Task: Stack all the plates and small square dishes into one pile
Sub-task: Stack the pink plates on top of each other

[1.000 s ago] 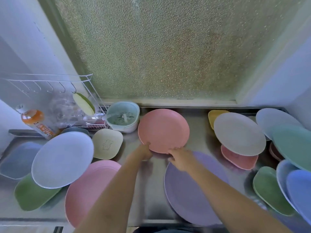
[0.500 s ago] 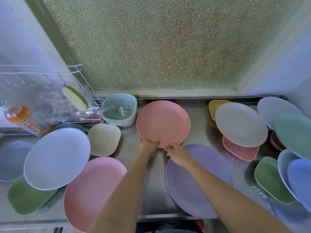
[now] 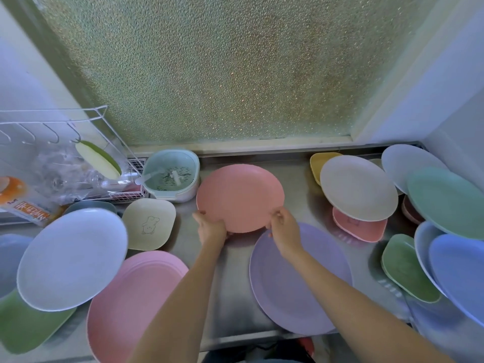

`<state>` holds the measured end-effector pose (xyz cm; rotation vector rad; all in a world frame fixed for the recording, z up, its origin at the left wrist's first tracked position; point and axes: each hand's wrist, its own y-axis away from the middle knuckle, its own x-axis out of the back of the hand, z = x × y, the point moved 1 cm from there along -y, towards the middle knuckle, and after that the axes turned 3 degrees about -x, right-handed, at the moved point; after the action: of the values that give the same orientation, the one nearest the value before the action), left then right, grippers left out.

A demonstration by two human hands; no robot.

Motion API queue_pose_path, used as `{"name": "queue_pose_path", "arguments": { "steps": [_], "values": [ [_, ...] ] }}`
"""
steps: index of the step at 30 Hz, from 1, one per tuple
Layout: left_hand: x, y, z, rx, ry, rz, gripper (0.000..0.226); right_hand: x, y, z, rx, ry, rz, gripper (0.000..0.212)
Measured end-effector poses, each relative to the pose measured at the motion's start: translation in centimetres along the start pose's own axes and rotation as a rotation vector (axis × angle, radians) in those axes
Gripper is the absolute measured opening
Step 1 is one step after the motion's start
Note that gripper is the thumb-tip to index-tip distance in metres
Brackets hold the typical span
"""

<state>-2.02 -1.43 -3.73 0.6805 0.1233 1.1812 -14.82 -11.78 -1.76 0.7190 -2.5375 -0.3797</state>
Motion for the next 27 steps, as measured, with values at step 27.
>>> {"name": "queue_pose_path", "arguments": {
  "steps": [27],
  "values": [
    [-1.9,9.4,-6.1,-0.501,-1.097,-0.197,0.040,15.4,4.8,11.4,0.041,0.375,0.248,0.031]
  ]
}}
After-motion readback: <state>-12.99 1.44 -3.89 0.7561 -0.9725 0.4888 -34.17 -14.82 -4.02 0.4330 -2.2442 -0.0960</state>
